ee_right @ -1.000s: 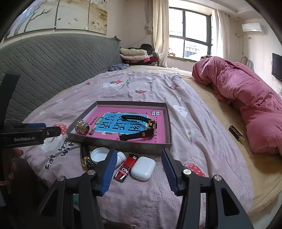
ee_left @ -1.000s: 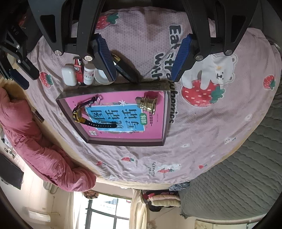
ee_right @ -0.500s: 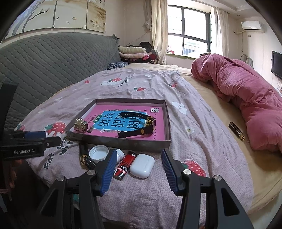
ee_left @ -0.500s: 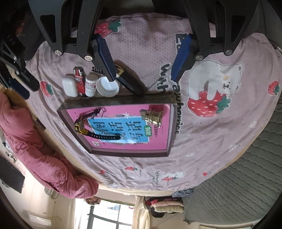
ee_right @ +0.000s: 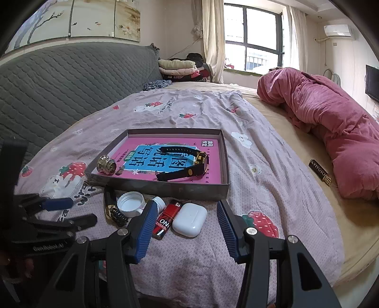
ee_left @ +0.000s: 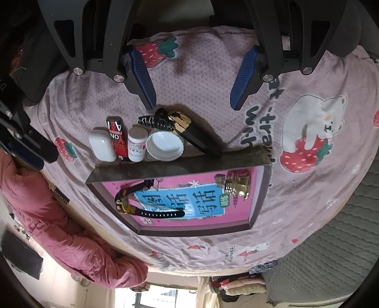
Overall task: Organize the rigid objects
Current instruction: 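Withdraw both tools from the tray back toward the remaining objects, then lower the left tool onto the black gold-nib pen while the right tool approaches the white earbud case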
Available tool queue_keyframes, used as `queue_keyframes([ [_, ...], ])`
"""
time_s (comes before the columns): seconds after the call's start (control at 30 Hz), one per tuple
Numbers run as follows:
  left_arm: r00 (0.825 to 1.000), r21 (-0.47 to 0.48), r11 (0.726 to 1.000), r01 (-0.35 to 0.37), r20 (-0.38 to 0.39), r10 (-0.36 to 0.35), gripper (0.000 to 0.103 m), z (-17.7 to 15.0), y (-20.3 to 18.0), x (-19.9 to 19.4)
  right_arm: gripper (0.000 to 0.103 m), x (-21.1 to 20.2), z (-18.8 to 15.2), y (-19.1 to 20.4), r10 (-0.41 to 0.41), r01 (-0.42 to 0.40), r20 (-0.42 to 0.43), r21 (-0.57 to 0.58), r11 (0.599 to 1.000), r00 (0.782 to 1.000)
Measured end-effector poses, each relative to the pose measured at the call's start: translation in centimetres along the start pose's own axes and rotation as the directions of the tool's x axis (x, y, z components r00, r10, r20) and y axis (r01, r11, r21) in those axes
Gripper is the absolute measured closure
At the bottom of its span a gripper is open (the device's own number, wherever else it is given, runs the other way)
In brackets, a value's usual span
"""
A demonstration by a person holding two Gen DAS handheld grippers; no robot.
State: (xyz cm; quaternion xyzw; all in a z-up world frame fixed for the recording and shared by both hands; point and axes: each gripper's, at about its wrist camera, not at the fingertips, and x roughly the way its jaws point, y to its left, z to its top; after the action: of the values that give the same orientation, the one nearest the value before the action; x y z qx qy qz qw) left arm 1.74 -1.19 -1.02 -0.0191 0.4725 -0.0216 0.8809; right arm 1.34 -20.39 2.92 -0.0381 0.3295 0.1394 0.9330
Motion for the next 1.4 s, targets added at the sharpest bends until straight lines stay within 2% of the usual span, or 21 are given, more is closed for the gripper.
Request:
queue_keyframes([
  [0.33,0.999,-0.029,1.0,0.001,-0.04,-0.002,0.037,-0.3,-0.1,2.3,0.051,0.8,-0.3,-0.5,0.006,-0.006,-0.015,0.011,1.0,1.0],
  [0.83,0.998,-0.064,0.998,-0.005,-0.057,0.001,0.037,0.4,-0.1,4.4,0.051,2.5,-0.8,-0.8,0.0,0.0,-0.046,0.005,1.0,0.999],
  [1.23,0.998,-0.092,0.995,-0.037,-0.054,0.032,0.037,0.5,1.2,4.0,0.051,3.7,-1.1,-1.1,0.002,-0.001,-0.082,0.015,1.0,0.997],
  [1.4,0.996,-0.083,0.994,-0.072,-0.051,0.068,0.037,0.3,1.8,3.4,0.051,4.4,-1.3,-1.2,-0.007,0.008,-0.108,0.014,1.0,0.994],
])
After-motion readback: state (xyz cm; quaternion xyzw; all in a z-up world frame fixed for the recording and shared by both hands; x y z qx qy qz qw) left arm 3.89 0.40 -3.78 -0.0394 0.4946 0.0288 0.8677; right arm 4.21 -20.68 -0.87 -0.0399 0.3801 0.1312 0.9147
